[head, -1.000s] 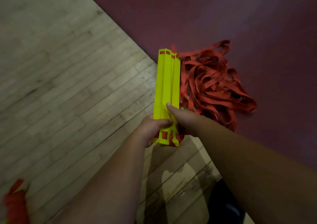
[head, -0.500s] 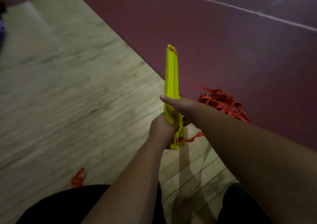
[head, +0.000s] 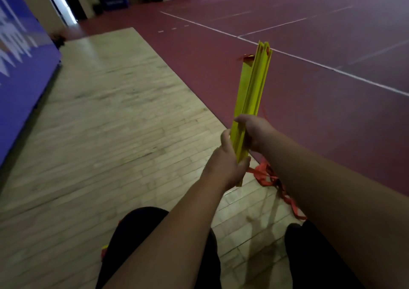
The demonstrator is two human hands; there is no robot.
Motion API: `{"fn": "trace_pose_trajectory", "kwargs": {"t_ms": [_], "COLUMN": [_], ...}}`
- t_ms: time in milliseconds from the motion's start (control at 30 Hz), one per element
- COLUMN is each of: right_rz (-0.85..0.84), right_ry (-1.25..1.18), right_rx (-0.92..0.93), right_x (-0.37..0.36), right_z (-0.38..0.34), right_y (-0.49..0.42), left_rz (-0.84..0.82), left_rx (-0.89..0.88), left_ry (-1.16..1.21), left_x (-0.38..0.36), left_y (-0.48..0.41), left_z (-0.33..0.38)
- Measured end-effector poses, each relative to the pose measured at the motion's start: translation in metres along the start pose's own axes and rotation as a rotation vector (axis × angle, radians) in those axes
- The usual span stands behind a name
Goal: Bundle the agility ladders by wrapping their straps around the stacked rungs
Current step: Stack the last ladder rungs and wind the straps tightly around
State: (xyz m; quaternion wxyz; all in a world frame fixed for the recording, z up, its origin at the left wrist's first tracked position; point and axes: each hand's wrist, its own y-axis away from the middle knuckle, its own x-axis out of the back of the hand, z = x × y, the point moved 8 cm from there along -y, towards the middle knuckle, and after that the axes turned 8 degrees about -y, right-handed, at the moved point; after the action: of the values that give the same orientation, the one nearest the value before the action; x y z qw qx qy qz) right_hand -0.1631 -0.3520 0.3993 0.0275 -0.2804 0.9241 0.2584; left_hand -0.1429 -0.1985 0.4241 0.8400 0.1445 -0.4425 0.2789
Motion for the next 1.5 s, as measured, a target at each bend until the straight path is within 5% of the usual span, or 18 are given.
{"fn": "trace_pose_trajectory", "kwargs": {"t_ms": [133,267,533,667,767,900,1000,1500], "right_rz": [-0.087,-0.219,-0.562,-0.553,-0.464,-0.19,-0.147,-0.212], "right_ry": [-0.013,0.015,0.119,0.18,0.25,0.554,0.688,0.359], "right_rx": [0.054,0.09,0.011,-0.104,-0.076,0.228,0.324,0.102], "right_x": [0.007,0.006,-0.028,-0.038,-0.04,-0.033,-0.039,-0.019], "right_z": [-0.002,0.001,0.011,0.025,0.03,0.023,0.02,0.021], "right_y": [0.026,0.049,0.049,0.021,-0.004,-0.033,-0.038,-0.05], "left_rz": [-0.105,-0.019,-0.001,-0.063,-0.041,0.037,0.074,-0.064], "left_rx": [0.103,0.182,0.266,0.315,0.379,0.574,0.577,0.518], "left_ry": [0.143,0.142,0.918,1.23,1.262,1.147,1.136,1.176], "left_x": [0.022,0.057,0.047,0.023,0.018,-0.012,-0.013,-0.013], "left_y": [-0.002,-0.029,-0.095,-0.119,-0.135,-0.164,-0.17,-0.166], "left_z": [-0.015,-0.027,-0.054,-0.079,-0.091,-0.141,-0.142,-0.111]}}
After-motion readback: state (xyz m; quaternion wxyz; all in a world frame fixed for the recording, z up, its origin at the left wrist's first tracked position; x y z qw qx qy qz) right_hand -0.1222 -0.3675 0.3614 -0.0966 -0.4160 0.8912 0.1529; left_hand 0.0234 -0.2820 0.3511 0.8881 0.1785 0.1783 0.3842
